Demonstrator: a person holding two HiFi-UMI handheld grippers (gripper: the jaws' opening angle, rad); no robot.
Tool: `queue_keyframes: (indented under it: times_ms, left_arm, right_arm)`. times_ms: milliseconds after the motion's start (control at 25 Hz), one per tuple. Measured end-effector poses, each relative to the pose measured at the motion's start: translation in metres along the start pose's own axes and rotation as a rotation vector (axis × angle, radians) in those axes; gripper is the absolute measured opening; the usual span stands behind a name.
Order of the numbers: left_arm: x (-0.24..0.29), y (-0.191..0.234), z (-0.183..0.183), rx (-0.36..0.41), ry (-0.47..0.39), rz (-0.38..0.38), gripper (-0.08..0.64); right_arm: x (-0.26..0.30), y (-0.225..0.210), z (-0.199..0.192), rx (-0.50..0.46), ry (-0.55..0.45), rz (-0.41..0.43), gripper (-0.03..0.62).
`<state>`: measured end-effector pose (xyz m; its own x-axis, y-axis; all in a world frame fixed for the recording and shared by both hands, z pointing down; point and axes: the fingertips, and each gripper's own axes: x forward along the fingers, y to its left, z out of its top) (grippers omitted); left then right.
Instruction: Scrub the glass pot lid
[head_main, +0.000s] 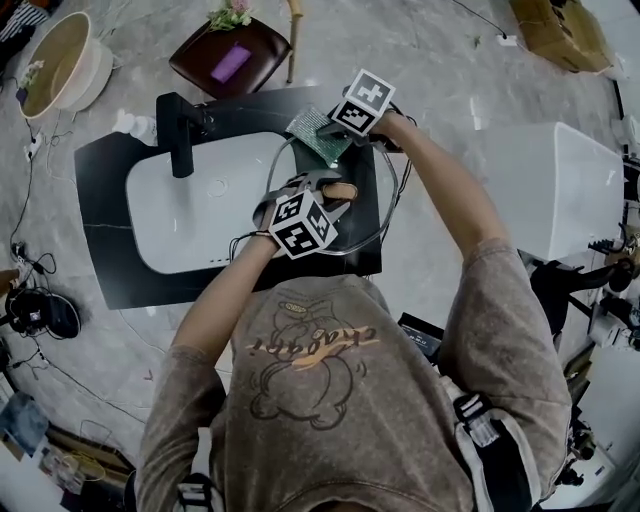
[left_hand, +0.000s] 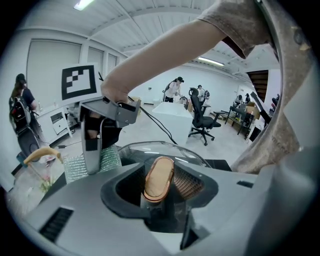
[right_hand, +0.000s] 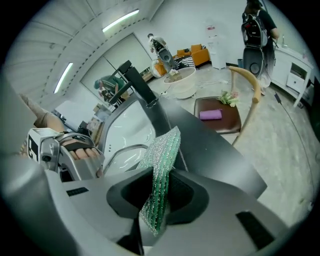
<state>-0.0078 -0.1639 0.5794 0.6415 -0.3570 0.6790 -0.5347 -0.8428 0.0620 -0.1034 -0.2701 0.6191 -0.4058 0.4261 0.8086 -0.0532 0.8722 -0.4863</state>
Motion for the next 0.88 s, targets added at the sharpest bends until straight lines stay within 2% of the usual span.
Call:
queue_keyframes:
  times_ms: [440, 880]
  left_arm:
    - [0.001, 0.0, -0.001, -0.005, 0.013, 0.0, 0.183]
    - [0.001, 0.001, -0.003, -0.01, 0.026, -0.003, 0.183]
  right_arm:
    - [-0.03, -0.028, -0.042, 0.121, -0.079, -0.065, 0.087]
    - [-0.055, -0.041, -0.097, 0.182, -0.152, -0.148, 0.087]
